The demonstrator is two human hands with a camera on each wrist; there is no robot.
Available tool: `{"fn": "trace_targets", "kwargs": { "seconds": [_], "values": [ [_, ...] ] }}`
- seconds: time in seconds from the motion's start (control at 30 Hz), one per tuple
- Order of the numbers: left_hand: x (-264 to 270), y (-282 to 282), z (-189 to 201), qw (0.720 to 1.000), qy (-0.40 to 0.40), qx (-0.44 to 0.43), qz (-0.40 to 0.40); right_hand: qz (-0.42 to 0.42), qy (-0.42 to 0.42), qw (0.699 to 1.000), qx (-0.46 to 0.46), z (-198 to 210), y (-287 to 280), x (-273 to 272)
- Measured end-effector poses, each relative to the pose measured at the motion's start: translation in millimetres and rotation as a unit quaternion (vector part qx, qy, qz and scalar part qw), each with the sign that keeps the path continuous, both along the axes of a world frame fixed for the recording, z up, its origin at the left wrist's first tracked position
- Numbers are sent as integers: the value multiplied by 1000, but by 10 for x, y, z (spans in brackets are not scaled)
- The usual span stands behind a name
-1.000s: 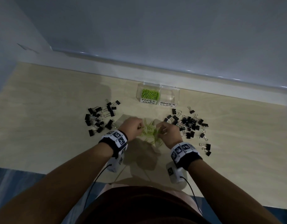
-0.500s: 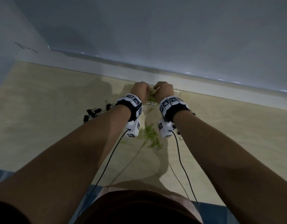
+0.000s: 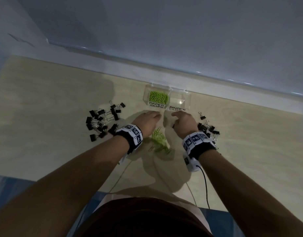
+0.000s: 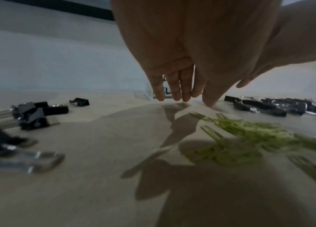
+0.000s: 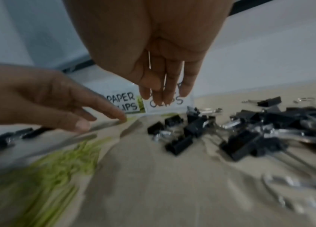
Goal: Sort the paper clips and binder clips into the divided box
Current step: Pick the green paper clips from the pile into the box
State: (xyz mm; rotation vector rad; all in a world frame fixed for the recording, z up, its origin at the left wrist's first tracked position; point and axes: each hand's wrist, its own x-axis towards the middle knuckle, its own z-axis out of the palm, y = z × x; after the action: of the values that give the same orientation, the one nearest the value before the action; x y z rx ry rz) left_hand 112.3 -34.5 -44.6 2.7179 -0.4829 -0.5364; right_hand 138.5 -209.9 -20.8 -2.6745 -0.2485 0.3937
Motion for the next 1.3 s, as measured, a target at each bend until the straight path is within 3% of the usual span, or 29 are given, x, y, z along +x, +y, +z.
{"fn": "trace_targets", "kwargs": {
  "seconds": [0.17, 0.33, 0.43, 0.63, 0.83, 1.1, 1.2, 1.3],
  "values": [
    [-273, 126, -31, 1000, 18, 9, -1, 68, 35, 989, -128, -154, 124, -124],
    [-617, 446, -94, 999, -17, -40, -1, 176, 4, 977, -120, -127, 257, -417],
    [-780, 541, -127, 998, -4, -32, 47, 202, 2, 975, -86, -165, 218, -537],
    [-811, 364, -126, 975, 86, -82, 190, 155, 78, 983, -58, -175, 248, -626],
    [-655, 106, -139, 985, 65, -86, 135, 121, 93, 988, -3, -237, 310, -728],
    [-495, 42, -38, 999, 24, -36, 27, 70, 24, 996, 51, -200, 145, -729],
    [-437, 85, -11, 999, 31, -17, 7, -2, 35, 996, 83, -205, 75, -682],
    [-378, 156, 21, 998, 43, -34, 45, -76, 77, 985, 137, -95, 45, -558]
  ]
}}
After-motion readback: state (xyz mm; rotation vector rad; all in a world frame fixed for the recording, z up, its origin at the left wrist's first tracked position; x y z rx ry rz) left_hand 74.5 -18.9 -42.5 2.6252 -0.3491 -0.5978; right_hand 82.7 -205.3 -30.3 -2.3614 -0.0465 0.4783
